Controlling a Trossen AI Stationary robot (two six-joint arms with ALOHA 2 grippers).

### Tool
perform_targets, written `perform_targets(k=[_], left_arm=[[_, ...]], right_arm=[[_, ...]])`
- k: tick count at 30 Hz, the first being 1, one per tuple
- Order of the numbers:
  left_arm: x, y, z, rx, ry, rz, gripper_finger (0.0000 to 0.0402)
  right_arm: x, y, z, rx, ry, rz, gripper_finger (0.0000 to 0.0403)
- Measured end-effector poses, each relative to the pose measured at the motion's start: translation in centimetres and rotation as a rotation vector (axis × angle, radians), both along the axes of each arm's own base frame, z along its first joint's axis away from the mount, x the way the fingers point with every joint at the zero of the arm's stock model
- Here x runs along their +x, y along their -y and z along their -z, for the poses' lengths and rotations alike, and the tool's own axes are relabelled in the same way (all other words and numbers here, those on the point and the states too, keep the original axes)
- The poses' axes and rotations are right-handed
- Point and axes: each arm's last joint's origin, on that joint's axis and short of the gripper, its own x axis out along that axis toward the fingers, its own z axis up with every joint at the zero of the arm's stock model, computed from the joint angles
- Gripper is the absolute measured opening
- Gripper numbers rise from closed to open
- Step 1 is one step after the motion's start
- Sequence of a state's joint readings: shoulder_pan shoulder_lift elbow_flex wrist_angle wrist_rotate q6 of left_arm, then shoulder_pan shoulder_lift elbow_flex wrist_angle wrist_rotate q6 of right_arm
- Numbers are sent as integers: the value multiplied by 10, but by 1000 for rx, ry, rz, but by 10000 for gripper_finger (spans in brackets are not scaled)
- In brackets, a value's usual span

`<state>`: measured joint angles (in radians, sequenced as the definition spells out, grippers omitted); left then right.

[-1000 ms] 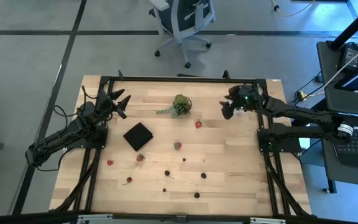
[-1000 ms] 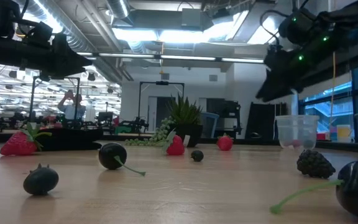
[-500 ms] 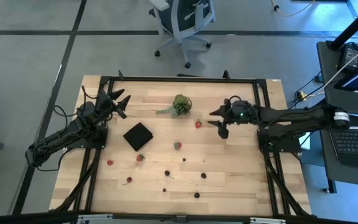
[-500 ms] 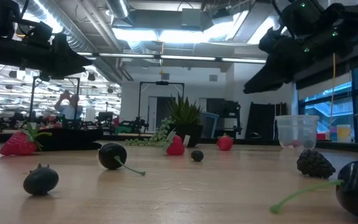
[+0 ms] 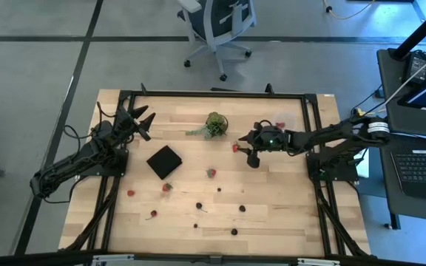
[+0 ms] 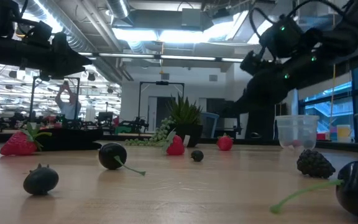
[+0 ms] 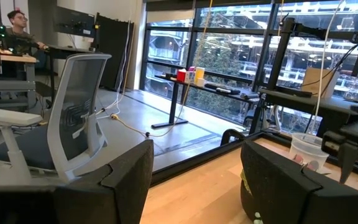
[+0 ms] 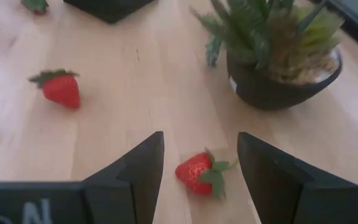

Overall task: Pick and placing Produce into tupperware
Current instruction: Put the top red strawberry into the bin

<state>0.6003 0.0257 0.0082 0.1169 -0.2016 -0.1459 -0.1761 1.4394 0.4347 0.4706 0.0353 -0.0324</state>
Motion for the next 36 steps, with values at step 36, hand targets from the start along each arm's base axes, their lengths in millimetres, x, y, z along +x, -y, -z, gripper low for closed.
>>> perform_targets(k=[36], left_arm=[[0, 0, 0, 0, 0, 1, 236]], right_arm=[[24, 6, 59, 1, -67, 77, 297]])
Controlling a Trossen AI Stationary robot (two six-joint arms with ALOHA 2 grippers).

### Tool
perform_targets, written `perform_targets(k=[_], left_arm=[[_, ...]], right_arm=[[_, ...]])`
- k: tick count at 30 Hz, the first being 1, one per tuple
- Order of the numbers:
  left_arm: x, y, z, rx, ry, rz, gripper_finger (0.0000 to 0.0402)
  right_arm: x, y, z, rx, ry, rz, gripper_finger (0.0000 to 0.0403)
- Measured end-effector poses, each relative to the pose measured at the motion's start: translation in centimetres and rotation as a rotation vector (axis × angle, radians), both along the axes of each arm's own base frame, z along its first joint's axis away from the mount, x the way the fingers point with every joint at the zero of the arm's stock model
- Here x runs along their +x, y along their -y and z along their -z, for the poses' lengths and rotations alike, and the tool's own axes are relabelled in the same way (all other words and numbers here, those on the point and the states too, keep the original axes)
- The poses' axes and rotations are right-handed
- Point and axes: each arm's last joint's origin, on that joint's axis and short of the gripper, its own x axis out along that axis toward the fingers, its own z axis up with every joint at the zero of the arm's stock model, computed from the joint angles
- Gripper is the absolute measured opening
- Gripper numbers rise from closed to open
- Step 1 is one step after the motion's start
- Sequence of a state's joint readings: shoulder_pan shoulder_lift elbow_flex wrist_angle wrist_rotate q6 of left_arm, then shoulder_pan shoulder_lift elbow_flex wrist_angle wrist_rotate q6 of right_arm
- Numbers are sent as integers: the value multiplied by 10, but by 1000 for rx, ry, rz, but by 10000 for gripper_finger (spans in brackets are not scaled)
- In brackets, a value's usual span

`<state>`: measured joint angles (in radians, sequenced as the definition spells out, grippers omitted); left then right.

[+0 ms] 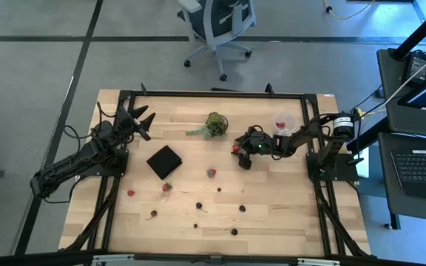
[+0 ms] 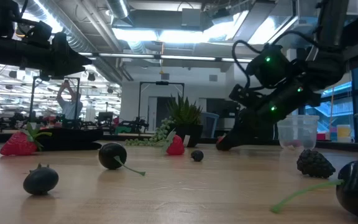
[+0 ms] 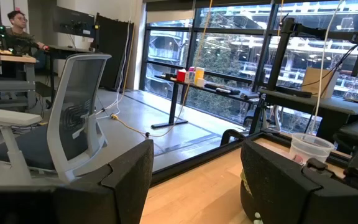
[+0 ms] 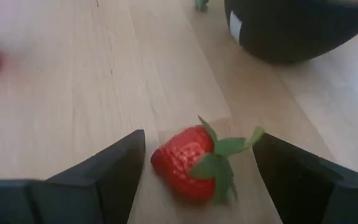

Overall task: Pick and placing Produce into tupperware
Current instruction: Put the top red strawberry into the bin

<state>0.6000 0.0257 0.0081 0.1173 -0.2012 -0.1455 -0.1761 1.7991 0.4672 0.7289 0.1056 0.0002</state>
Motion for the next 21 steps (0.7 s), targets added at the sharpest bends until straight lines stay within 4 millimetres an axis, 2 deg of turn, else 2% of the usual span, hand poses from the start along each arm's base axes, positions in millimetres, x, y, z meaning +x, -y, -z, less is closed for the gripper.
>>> perform_targets(k=[6, 21], left_arm=[[0, 0, 0, 0, 0, 0, 236], [0, 0, 0, 0, 0, 0, 236]], right_arm=[[11, 2, 7, 22, 4, 12, 282], [9, 1, 10, 50, -15, 22, 143]])
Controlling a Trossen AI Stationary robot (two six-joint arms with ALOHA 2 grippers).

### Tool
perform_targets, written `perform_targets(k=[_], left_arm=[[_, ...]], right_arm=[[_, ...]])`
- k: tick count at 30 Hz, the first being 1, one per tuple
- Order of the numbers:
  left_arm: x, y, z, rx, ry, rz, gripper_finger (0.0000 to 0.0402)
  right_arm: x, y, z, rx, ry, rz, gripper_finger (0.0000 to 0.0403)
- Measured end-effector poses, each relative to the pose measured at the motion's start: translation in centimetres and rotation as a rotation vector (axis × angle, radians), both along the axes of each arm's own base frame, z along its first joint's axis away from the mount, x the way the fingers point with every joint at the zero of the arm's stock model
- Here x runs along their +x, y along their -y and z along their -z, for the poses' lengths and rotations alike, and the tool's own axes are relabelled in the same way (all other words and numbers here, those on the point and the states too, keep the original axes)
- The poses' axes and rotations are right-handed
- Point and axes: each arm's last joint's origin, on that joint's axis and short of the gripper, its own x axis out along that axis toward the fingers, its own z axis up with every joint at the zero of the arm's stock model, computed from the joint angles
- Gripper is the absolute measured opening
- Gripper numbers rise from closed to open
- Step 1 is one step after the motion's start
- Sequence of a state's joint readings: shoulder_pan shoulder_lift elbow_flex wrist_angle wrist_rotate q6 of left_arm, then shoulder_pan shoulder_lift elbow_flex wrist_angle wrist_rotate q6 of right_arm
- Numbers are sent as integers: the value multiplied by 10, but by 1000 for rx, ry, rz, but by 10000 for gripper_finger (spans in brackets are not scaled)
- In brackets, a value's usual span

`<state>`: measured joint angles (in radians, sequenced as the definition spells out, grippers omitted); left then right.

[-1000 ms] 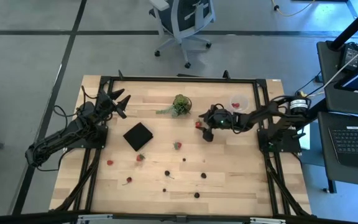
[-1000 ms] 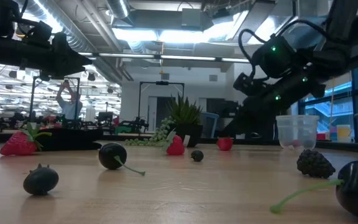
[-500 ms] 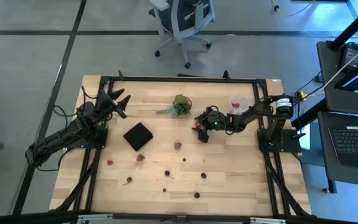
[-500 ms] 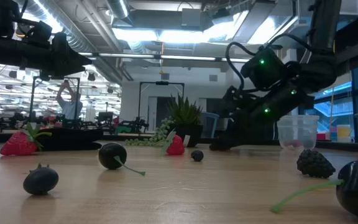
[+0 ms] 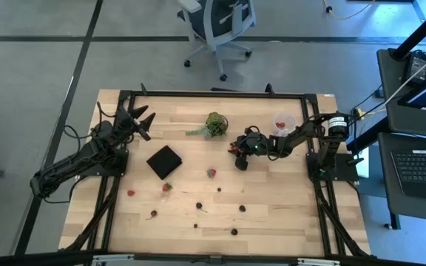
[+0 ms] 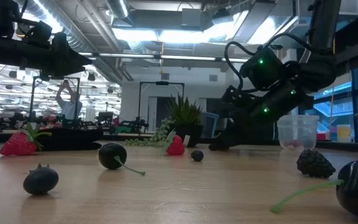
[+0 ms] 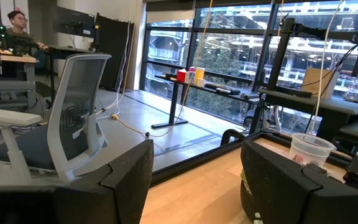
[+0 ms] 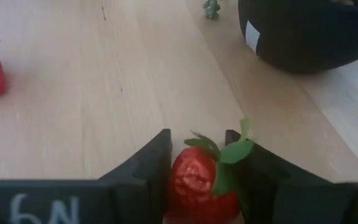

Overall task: Pick and placing Produce into tupperware
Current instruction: Put the top red strawberry into the bin

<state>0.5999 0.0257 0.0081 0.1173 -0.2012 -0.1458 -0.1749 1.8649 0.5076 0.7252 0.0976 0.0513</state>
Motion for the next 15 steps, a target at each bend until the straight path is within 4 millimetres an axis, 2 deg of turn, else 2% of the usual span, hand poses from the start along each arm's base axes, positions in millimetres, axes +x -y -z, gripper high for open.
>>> perform_targets(k=[7, 10, 15], left_arm=[[0, 0, 0, 0, 0, 0, 236], [0, 0, 0, -1, -1, 0, 236], [0, 0, 0, -1, -2, 0, 236]], right_arm=[[-4, 1, -17, -16, 20, 20, 137], [-5, 2, -38, -4, 74, 40, 140], [-23, 6, -74, 21, 81, 128, 144]])
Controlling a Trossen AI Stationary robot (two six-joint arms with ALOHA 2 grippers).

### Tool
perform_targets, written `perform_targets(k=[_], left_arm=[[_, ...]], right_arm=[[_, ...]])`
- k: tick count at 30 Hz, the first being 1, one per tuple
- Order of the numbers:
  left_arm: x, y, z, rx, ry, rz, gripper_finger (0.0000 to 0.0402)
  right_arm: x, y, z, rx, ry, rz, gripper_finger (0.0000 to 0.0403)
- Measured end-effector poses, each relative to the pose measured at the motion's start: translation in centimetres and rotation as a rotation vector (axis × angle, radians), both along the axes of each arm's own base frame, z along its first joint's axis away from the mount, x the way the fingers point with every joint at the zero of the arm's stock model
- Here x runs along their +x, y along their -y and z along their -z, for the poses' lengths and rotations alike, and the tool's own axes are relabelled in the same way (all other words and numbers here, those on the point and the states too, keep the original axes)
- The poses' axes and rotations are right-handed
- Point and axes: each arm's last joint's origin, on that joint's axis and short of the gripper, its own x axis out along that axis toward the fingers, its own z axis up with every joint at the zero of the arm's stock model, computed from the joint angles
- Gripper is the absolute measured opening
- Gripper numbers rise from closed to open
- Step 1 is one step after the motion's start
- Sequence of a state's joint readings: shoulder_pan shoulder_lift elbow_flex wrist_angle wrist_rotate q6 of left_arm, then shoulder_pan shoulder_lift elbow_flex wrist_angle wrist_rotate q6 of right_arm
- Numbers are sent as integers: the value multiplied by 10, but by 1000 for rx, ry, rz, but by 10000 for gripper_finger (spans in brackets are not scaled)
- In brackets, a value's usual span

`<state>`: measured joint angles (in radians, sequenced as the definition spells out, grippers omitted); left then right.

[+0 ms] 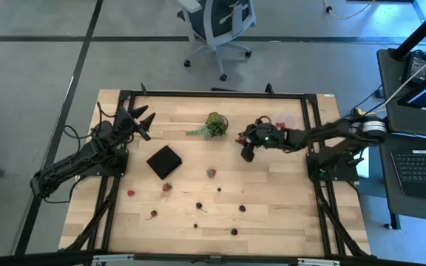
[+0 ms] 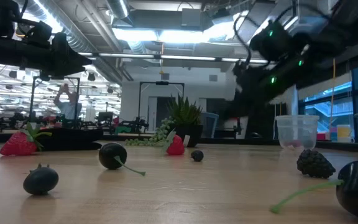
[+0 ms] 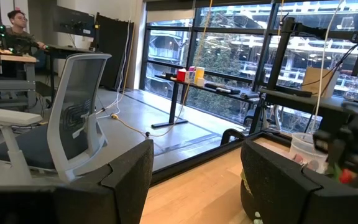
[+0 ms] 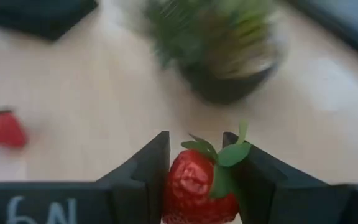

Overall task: Pick and placing Produce into tupperware
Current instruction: Put the top red strawberry into the bin

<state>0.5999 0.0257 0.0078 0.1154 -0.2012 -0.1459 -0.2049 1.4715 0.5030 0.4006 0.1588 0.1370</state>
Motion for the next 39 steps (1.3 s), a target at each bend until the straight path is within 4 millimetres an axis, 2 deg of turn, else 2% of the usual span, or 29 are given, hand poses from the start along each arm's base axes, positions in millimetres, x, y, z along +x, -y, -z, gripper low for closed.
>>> perform_targets(k=[7, 13, 20, 24, 35, 39], left_arm=[[0, 0, 0, -1, -2, 0, 236], [0, 0, 0, -1, -2, 0, 236], [0, 0, 0, -1, -2, 0, 236], [0, 0, 0, -1, -2, 0, 236], [0, 0, 0, -1, -2, 0, 236], [0, 0, 0, -1, -1, 0, 236]], right_arm=[[-41, 13, -47, -57, 16, 237, 139], [-78, 24, -65, 10, 28, 444, 147], [-109, 35, -59, 109, -88, 624, 138], [-117, 38, -50, 163, -178, 695, 156], [-120, 47, -38, 201, -275, 760, 136], [-119, 49, -32, 210, -314, 766, 162]])
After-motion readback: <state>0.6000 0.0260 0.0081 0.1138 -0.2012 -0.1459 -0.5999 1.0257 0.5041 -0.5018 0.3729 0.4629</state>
